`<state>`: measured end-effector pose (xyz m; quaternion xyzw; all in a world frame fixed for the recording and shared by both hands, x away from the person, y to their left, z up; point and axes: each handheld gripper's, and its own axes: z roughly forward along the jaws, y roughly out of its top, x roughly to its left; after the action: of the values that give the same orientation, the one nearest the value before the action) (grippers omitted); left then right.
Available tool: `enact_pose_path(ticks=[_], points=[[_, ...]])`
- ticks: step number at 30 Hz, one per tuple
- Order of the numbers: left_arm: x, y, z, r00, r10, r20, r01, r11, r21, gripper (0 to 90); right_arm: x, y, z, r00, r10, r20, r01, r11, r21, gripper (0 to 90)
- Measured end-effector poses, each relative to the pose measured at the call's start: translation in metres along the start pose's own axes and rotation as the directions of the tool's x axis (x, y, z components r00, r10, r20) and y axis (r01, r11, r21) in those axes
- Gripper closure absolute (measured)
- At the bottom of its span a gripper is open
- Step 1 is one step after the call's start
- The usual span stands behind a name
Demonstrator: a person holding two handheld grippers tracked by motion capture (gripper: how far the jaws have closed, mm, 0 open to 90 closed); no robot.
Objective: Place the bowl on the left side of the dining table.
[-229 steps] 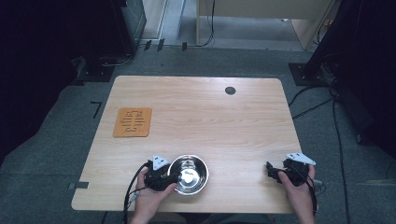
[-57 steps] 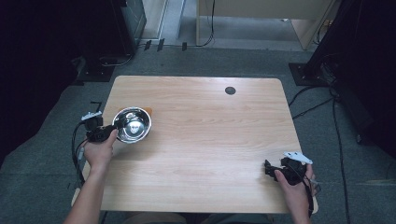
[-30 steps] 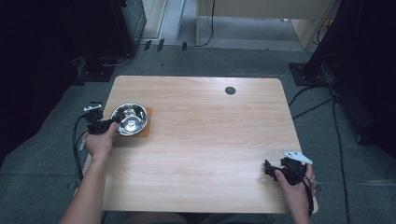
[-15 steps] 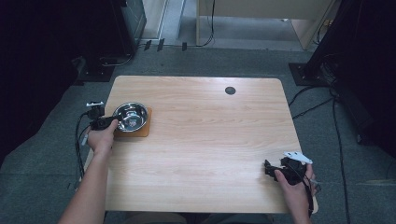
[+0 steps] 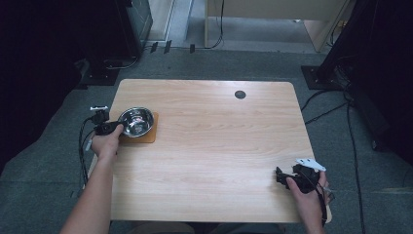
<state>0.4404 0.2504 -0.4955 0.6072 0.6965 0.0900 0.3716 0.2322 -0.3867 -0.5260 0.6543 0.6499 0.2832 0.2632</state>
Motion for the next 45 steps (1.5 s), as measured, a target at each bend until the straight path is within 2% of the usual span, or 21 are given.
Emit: enact_pose_path(ticks=[5, 12, 14, 16, 17, 19, 22, 23, 24, 25, 27, 28, 30, 33, 36, 38, 41, 42, 43, 44, 45], points=[[0.000, -0.001, 0.000, 0.9999, 0.010, -0.013, -0.010, 0.9999, 0.008, 87.3, 0.000, 0.000, 0.000, 1.0000, 0.000, 0.000, 0.000, 1.000, 0.000, 1.1], [-0.001, -0.003, 0.001, 0.9998, 0.002, -0.020, -0.002, 0.9999, 0.014, 84.7, 0.000, 0.000, 0.000, 1.0000, 0.000, 0.000, 0.000, 1.000, 0.000, 1.1], [-0.001, -0.004, 0.001, 0.9997, -0.020, 0.016, 0.020, 0.9998, 0.007, 71.1, 0.000, 0.000, 0.000, 1.0000, 0.000, 0.000, 0.000, 1.000, 0.000, 1.1], [-0.003, -0.005, -0.001, 0.9993, -0.030, 0.020, 0.030, 0.9995, 0.004, 58.7, 0.000, 0.000, 0.000, 1.0000, 0.000, 0.000, 0.000, 1.000, 0.000, 1.1], [-0.004, -0.005, -0.002, 0.9997, -0.020, 0.013, 0.020, 0.9998, 0.004, 52.0, 0.000, 0.000, 0.000, 1.0000, -0.001, 0.000, 0.001, 1.000, 0.000, 1.1], [-0.008, -0.004, -0.004, 0.9989, 0.018, -0.044, -0.018, 0.9998, 0.000, 34.6, 0.000, 0.000, 0.000, 1.0000, 0.000, 0.000, 0.000, 1.000, 0.000, 1.1], [-0.009, -0.005, -0.008, 0.9989, 0.037, -0.028, -0.037, 0.9993, -0.006, 22.4, 0.000, 0.000, 0.000, 1.0000, -0.001, 0.000, 0.001, 1.000, 0.000, 1.1], [-0.010, -0.006, -0.010, 0.9980, 0.057, -0.026, -0.057, 0.9984, -0.004, 17.6, 0.000, 0.000, 0.000, 1.0000, 0.000, 0.000, 0.000, 1.000, 0.000, 1.1], [-0.009, -0.006, -0.012, 0.9987, 0.050, -0.010, -0.050, 0.9986, -0.018, 14.7, 0.000, 0.000, 0.000, 1.0000, -0.001, 0.000, 0.001, 1.000, 0.000, 1.1], [-0.008, -0.006, -0.014, 0.9991, 0.043, -0.004, -0.043, 0.9987, -0.029, 14.4, 0.000, 0.000, 0.000, 1.0000, 0.000, 0.000, 0.000, 1.000, 0.000, 1.1], [-0.008, -0.006, -0.020, 0.9993, 0.031, -0.021, -0.032, 0.9977, -0.060, 12.2, 0.000, 0.000, 0.000, 1.0000, -0.001, 0.000, 0.001, 1.000, 0.000, 1.1], [-0.009, -0.006, -0.022, 0.9992, 0.037, -0.017, -0.038, 0.9968, -0.070, 12.1, 0.000, 0.000, 0.000, 1.0000, -0.001, 0.000, 0.001, 1.000, 0.000, 1.1], [-0.011, -0.006, -0.025, 0.9981, 0.054, -0.029, -0.056, 0.9946, -0.087, 11.2, 0.000, 0.000, 0.000, 1.0000, -0.001, 0.000, 0.001, 1.000, 0.000, 1.1], [-0.013, -0.009, -0.029, 0.9923, 0.109, -0.058, -0.115, 0.9878, -0.105, 10.6, 0.000, 0.000, 0.000, 1.0000, -0.001, 0.000, 0.001, 1.000, 0.000, 1.1], [-0.012, -0.010, -0.032, 0.9936, 0.103, -0.045, -0.108, 0.9867, -0.121, 8.5, 0.000, 0.000, 0.000, 1.0000, -0.001, 0.000, 0.001, 1.000, 0.000, 1.1], [-0.012, -0.012, -0.033, 0.9921, 0.113, -0.055, -0.119, 0.9854, -0.122, 8.4, 0.000, 0.000, 0.000, 1.0000, -0.001, 0.000, 0.001, 1.000, 0.000, 1.1], [-0.012, -0.014, -0.037, 0.9919, 0.121, -0.040, -0.125, 0.9835, -0.131, 7.9, 0.000, 0.000, 0.000, 1.0000, -0.001, 0.000, 0.001, 1.000, 0.000, 1.1], [-0.012, -0.015, -0.038, 0.9916, 0.126, -0.027, -0.129, 0.9826, -0.134, 1.7, 0.000, 0.000, 0.000, 1.0000, -0.001, 0.000, 0.001, 1.000, 0.000, 1.1], [-0.012, -0.015, -0.039, 0.9912, 0.130, -0.024, -0.133, 0.9813, -0.140, 1.7, 0.000, 0.000, 0.000, 1.0000, -0.001, 0.000, 0.001, 1.000, 0.000, 1.1], [-0.013, -0.016, -0.040, 0.9889, 0.143, -0.041, -0.147, 0.9794, -0.138, 1.7, 0.000, 0.000, 0.000, 1.0000, -0.001, 0.000, 0.001, 1.000, 0.000, 1.1], [-0.014, -0.017, -0.042, 0.9834, 0.166, -0.074, -0.175, 0.9747, -0.139, 1.6, 0.000, 0.000, 0.000, 1.0000, -0.001, 0.000, 0.001, 1.000, 0.000, 1.1]])
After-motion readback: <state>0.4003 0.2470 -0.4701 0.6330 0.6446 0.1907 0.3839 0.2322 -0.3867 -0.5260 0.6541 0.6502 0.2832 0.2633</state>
